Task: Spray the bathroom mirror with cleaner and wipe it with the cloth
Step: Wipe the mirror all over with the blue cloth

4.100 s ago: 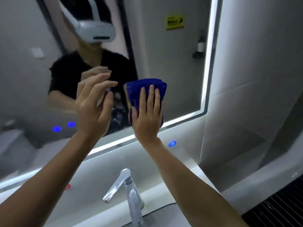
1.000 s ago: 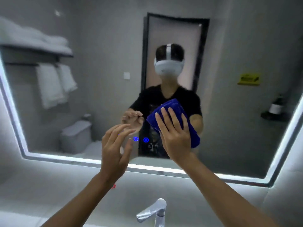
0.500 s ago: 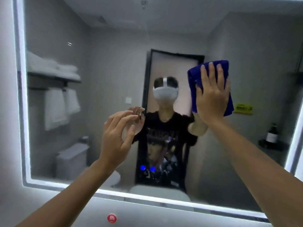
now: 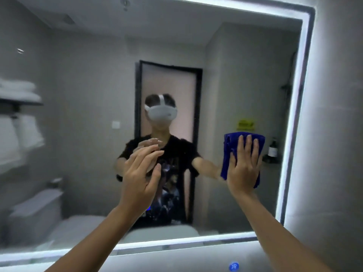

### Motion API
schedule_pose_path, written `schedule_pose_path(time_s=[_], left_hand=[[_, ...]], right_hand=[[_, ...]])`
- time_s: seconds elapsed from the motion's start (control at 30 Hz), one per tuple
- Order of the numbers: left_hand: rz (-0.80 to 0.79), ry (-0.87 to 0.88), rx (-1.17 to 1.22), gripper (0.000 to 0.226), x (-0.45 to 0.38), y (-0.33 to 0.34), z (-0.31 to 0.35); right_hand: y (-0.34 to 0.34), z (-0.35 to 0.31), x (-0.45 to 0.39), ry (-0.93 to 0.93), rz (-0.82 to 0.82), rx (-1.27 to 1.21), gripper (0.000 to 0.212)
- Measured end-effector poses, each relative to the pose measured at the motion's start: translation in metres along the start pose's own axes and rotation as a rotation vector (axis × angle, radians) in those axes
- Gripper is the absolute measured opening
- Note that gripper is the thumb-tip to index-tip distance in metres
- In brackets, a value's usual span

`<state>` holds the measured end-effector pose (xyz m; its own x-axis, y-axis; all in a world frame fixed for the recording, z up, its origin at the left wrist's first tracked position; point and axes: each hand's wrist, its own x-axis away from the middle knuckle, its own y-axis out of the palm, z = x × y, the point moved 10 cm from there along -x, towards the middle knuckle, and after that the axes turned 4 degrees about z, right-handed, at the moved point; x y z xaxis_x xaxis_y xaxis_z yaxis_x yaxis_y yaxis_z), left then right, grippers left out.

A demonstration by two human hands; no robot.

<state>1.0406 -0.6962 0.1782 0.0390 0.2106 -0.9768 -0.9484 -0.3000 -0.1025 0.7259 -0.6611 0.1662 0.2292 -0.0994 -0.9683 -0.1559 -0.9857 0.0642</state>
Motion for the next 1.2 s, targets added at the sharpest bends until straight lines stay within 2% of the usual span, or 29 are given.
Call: schedule_pose_path(time_s=[0.2, 0.43, 0.63, 0.77, 0.93, 1.1, 1.2], left_hand=[[-0.115, 0.029, 0.101, 0.034, 0.011, 0.080, 0.038], [-0.298, 0.105, 0.166, 0.038, 0.060, 0.182, 0.077], [-0.469, 0.211, 0.183, 0.040, 0.101, 0.236, 0.096], [-0.407, 0.268, 0.180, 0.039, 0.056, 0.227, 0.105], [-0.298, 0.332, 0.038, 0.043, -0.018, 0.204, 0.100], [-0.120, 0.310, -0.085, 0.040, -0.085, 0.122, 0.071], [0.004, 0.233, -0.153, 0.036, -0.110, 0.057, 0.042]], right_hand=[[-0.002, 0.034, 0.032, 0.113, -0.043, 0.000, 0.050], [-0.006, 0.129, 0.120, 0.512, -0.033, 0.038, 0.051], [-0.007, 0.138, 0.129, 0.521, -0.019, 0.019, 0.052], [-0.006, 0.128, 0.096, 0.367, -0.032, 0.011, 0.051], [-0.001, 0.102, -0.019, 0.200, 0.008, 0.013, 0.051], [0.011, 0.037, -0.086, 0.071, 0.033, 0.038, 0.050], [0.019, -0.012, -0.102, 0.015, 0.016, 0.028, 0.050]])
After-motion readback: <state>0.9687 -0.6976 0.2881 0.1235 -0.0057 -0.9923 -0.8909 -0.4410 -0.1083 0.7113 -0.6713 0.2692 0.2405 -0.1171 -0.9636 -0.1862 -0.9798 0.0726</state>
